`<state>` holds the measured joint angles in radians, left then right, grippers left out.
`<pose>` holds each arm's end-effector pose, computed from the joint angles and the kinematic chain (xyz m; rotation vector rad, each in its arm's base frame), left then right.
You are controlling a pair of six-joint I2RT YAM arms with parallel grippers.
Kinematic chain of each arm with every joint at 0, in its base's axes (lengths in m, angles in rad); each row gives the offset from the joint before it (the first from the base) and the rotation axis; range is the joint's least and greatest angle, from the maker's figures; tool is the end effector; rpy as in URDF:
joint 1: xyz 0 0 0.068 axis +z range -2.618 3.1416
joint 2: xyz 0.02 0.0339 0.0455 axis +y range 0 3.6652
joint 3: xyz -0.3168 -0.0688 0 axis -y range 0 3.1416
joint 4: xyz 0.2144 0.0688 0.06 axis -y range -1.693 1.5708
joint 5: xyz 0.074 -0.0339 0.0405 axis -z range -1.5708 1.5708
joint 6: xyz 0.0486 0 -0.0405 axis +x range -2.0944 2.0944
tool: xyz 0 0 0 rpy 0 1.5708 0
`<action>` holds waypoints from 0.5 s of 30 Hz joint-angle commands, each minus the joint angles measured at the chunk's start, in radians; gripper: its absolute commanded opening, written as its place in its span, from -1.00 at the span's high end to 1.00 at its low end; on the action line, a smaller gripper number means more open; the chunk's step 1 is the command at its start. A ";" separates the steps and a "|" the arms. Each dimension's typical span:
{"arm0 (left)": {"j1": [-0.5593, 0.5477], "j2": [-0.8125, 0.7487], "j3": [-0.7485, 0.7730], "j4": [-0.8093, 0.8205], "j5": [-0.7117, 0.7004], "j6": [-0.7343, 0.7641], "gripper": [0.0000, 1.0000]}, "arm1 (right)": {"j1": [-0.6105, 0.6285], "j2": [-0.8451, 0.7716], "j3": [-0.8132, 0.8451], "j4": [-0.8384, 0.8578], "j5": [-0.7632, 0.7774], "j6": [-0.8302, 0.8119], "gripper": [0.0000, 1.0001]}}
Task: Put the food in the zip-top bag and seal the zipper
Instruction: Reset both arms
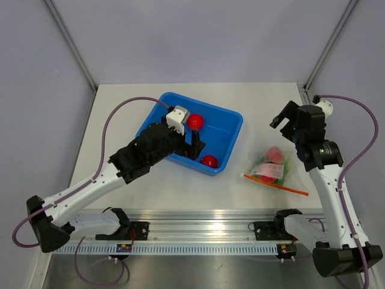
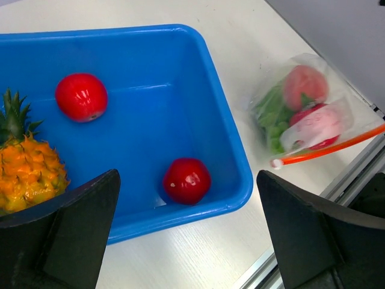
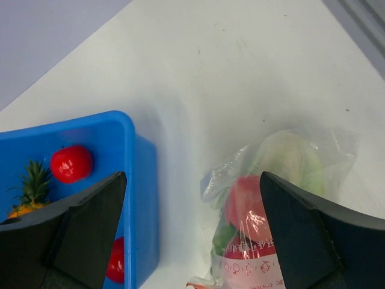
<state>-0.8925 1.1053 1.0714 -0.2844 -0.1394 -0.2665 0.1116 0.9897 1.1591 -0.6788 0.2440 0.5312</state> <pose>0.1371 -0.1594 0.4111 0.5036 1.8737 -0.6544 0.1534 0.0054 0.4145 0.5744 1.9854 0.1424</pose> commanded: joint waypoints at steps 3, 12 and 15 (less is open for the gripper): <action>0.007 -0.030 0.036 -0.019 -0.026 0.003 -0.98 | -0.004 -0.045 0.039 -0.139 0.231 0.046 -0.99; 0.009 -0.039 0.010 -0.021 -0.031 -0.008 -0.98 | -0.004 -0.118 0.048 -0.205 0.276 0.066 -0.99; 0.009 -0.039 0.005 -0.013 -0.034 -0.008 -0.98 | -0.004 -0.151 0.044 -0.196 0.281 0.056 -0.99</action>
<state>-0.8883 1.0882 1.0710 -0.3290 -0.1482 -0.2672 0.1112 0.8722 1.1656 -0.8726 0.4675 0.5819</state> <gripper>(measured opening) 0.988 0.993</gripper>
